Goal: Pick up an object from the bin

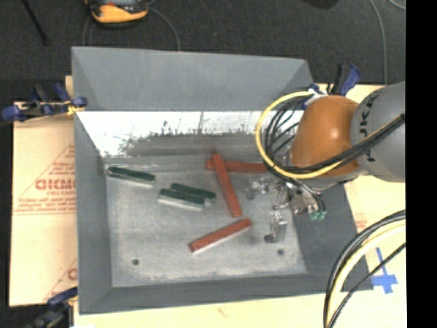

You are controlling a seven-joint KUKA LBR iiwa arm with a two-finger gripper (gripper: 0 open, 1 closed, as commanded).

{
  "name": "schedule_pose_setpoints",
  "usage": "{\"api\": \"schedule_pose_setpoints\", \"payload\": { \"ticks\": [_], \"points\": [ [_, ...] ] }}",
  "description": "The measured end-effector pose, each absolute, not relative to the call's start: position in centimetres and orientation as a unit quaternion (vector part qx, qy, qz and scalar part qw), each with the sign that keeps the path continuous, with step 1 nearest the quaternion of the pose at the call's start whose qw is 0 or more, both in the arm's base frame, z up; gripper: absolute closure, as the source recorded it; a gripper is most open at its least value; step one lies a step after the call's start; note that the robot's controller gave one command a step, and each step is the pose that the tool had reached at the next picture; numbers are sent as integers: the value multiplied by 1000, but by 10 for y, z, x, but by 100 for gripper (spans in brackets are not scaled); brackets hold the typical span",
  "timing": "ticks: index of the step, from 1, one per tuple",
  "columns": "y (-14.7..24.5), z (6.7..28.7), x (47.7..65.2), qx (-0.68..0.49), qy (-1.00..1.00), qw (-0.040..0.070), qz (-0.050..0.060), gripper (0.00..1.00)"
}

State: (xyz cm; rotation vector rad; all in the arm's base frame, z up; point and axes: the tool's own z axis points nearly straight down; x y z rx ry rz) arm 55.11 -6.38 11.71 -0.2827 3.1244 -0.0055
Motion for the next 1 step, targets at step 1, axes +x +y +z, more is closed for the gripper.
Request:
{"api": "schedule_pose_setpoints", "payload": {
  "ticks": [1],
  "points": [
    [-46,82,580,-103,995,4,1,0]
  ]
}}
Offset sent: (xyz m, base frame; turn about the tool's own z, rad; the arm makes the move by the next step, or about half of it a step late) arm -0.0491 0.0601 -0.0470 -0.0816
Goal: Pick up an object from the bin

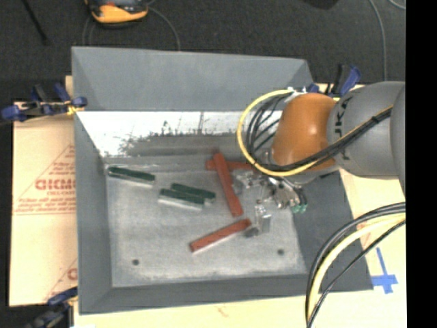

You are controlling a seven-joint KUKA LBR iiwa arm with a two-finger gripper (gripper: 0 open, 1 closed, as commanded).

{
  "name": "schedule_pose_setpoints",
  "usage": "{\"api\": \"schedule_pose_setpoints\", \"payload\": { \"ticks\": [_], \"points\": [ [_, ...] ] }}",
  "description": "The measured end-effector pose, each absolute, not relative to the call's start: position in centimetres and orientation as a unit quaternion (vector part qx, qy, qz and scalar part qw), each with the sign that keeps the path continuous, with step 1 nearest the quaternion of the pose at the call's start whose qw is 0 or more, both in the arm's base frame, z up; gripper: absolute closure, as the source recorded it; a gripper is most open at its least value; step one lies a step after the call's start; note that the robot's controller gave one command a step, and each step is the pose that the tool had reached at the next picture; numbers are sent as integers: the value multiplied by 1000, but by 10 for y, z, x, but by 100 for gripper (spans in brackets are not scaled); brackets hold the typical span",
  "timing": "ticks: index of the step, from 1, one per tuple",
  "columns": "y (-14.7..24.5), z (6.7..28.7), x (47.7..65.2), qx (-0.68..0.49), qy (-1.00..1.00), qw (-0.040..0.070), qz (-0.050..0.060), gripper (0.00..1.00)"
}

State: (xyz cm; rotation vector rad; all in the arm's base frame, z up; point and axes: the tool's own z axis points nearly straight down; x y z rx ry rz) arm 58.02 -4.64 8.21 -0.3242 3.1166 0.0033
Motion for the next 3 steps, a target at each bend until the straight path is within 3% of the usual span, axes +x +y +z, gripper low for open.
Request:
{"api": "schedule_pose_setpoints", "payload": {
  "ticks": [1,2,3],
  "points": [
    [-4,70,503,-133,991,1,0,100],
    [-4,70,503,-134,991,1,-1,0],
    [-5,71,503,-136,991,1,-1,100]
  ]
}}
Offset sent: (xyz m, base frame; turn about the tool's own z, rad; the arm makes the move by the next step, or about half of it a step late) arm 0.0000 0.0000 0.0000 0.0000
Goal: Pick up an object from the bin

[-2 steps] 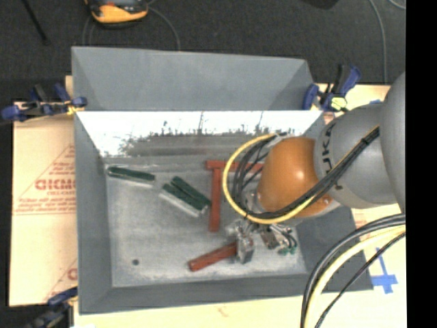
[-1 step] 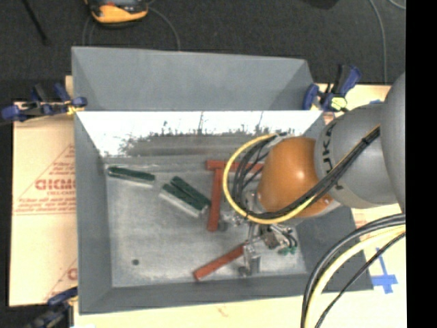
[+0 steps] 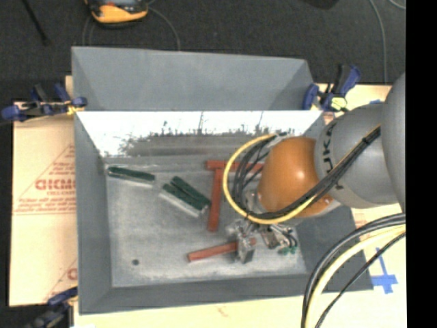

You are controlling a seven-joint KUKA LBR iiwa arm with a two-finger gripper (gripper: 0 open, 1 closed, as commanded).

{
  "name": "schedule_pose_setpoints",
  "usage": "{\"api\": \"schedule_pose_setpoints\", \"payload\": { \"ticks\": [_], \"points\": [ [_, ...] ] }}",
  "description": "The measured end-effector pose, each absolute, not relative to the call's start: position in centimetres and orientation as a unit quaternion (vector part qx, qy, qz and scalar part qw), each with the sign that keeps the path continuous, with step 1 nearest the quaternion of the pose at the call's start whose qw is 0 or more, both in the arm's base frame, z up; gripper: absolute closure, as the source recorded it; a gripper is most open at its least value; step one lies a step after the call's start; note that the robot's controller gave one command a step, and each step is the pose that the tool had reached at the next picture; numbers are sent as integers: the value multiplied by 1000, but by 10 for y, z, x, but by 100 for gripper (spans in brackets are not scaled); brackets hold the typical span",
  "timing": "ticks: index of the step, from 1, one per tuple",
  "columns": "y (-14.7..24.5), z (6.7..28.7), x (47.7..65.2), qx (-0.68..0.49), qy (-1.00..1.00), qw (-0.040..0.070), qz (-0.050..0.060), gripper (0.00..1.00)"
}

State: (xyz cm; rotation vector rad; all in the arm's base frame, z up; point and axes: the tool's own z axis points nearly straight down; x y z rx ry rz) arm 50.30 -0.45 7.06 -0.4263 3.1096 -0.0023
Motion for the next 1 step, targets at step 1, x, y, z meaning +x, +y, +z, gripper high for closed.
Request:
{"api": "schedule_pose_setpoints", "payload": {
  "ticks": [1],
  "points": [
    [-5,70,503,-137,991,1,-1,0]
  ]
}}
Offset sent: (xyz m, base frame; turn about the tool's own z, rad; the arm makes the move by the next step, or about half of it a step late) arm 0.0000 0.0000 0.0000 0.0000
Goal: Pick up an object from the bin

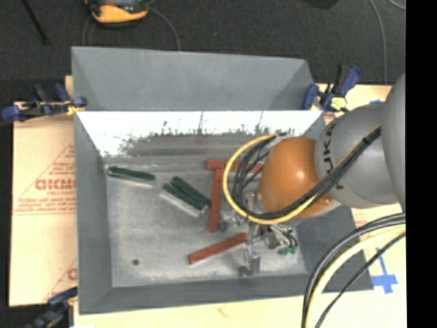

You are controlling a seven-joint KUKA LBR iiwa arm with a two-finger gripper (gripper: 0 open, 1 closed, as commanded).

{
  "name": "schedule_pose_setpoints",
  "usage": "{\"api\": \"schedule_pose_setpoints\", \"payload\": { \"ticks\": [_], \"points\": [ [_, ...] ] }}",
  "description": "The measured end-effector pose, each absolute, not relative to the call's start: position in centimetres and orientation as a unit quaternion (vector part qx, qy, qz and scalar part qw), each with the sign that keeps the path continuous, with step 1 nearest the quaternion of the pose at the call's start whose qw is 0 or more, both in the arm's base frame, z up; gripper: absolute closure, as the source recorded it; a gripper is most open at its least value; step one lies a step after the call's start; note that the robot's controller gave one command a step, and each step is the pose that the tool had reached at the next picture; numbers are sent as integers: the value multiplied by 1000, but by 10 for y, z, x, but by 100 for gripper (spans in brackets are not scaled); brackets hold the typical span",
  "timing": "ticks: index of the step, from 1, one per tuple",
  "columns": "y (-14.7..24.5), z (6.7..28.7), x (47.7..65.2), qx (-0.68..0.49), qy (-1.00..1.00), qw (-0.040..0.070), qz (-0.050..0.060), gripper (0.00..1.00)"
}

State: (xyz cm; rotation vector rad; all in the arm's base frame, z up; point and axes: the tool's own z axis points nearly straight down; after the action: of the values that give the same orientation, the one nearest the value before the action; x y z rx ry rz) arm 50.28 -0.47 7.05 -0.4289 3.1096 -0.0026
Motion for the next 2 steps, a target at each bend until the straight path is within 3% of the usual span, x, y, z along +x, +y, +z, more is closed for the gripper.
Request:
{"api": "schedule_pose_setpoints", "payload": {
  "ticks": [1,2],
  "points": [
    [-5,71,503,-137,991,2,-1,100],
    [-5,70,503,-138,990,1,-1,0]
  ]
}}
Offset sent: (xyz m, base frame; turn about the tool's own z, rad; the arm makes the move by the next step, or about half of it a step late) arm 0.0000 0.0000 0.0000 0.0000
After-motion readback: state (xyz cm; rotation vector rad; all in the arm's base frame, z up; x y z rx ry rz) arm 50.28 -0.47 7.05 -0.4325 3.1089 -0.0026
